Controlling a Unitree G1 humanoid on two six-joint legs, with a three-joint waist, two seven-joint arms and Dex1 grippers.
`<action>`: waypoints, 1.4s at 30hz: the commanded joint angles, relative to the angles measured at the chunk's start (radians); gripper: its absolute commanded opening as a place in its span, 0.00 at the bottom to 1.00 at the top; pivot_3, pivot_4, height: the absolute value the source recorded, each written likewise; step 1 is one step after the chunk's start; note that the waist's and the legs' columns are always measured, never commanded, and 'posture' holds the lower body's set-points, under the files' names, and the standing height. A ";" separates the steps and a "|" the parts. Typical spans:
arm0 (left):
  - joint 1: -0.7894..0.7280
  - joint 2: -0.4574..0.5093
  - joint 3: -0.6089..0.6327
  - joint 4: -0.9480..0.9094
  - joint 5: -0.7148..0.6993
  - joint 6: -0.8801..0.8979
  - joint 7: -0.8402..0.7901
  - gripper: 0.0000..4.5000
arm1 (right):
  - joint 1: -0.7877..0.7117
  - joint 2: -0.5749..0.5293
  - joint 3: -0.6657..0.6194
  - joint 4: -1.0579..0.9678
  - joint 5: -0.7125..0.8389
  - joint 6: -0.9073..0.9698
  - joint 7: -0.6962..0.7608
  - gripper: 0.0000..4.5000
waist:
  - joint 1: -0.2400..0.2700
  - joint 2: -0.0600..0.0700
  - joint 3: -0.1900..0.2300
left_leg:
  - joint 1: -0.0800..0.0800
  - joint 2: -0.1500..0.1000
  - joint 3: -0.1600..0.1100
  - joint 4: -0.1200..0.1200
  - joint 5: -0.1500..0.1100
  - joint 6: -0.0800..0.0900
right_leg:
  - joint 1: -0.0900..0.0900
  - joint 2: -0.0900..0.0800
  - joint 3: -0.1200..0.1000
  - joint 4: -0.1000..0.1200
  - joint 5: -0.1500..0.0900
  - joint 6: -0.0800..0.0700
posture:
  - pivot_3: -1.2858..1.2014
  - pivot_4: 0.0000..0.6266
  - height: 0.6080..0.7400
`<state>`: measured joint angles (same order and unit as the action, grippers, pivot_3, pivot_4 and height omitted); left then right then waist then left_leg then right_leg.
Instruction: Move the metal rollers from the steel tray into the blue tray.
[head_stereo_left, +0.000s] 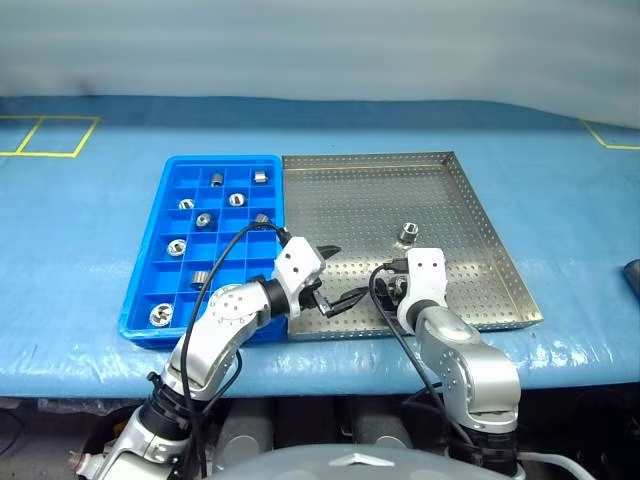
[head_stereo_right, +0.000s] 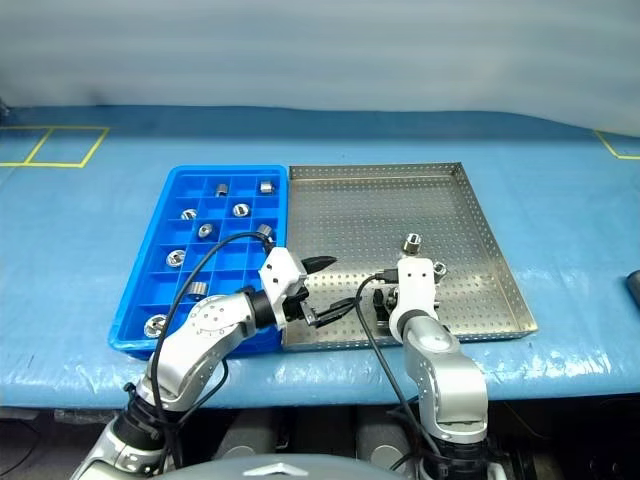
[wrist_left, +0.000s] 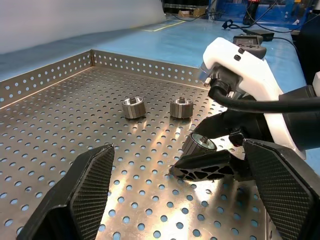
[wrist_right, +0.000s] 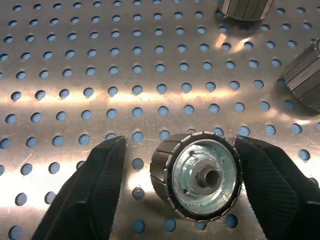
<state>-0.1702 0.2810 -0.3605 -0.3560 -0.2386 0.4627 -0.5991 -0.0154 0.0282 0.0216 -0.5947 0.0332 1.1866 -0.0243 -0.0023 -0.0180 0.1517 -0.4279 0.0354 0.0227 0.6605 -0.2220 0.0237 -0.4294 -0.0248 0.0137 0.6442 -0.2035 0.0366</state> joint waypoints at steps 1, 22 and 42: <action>0.014 -0.004 0.019 -0.077 0.004 -0.027 0.024 1.00 | -0.030 -0.003 0.027 -0.062 0.020 0.041 0.015 0.57 | 0.003 0.000 0.000 | 0.000 0.000 0.000 0.000 0.000 0.000 | 0.000 0.000 0.000 0.000 0.000 0.000 | 0.57 0.24 1.00; 0.194 -0.008 0.253 -0.282 0.018 0.024 0.294 1.00 | -0.507 -0.029 0.277 0.355 0.055 -0.309 0.218 0.38 | 0.140 0.001 0.001 | -0.001 -0.006 -0.002 -0.004 0.000 0.000 | -0.001 0.000 -0.002 -0.001 0.000 -0.001 | 0.71 0.24 1.00; 0.256 0.007 0.270 -0.317 0.010 0.033 0.309 1.00 | -0.509 -0.002 0.248 0.593 0.057 -0.493 0.286 0.83 | 0.363 0.001 0.001 | -0.010 -0.005 0.004 -0.006 -0.001 -0.003 | -0.013 0.000 -0.005 -0.002 -0.002 -0.002 | 0.71 0.24 1.00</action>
<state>0.1017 0.2830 -0.0850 -0.6324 -0.2159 0.5020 -0.2774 -0.5264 0.0255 0.2924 0.0629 0.0845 0.7017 0.2626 0.3608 -0.0167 0.1526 -0.4390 0.0305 0.0273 0.6540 -0.2226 0.0204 -0.4431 -0.0246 0.0085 0.6425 -0.2051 0.0345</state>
